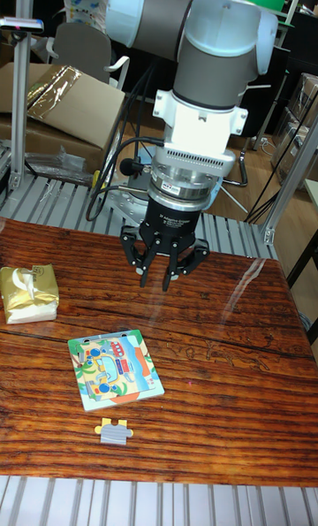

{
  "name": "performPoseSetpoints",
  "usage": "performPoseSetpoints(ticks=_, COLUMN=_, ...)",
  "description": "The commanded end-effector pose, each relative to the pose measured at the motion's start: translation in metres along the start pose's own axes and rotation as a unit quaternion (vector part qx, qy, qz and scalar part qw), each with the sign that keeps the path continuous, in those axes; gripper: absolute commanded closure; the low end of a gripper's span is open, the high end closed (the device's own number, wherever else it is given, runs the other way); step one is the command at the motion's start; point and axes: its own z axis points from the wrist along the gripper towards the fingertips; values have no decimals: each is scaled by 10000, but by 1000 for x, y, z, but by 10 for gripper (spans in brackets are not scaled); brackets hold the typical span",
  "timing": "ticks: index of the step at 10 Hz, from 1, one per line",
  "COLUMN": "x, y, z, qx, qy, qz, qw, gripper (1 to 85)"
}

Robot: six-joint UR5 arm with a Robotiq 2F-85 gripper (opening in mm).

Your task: Assemble one piece of a puzzle

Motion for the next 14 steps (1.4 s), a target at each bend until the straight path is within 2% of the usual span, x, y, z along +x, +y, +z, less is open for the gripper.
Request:
performPoseSetpoints(ticks=1, x=-3, y=-1, z=-1, qx=34, qy=17, qz=-28, qw=10000, gripper=493)
performPoseSetpoints(ticks=9, x=-1, y=-3, z=0, qx=4, qy=18, qz=-51, qw=10000, gripper=507)
performPoseSetpoints(ticks=14, x=-5, y=-2, z=1, qx=-29, qy=-65, qz=-90, qw=9999, gripper=513)
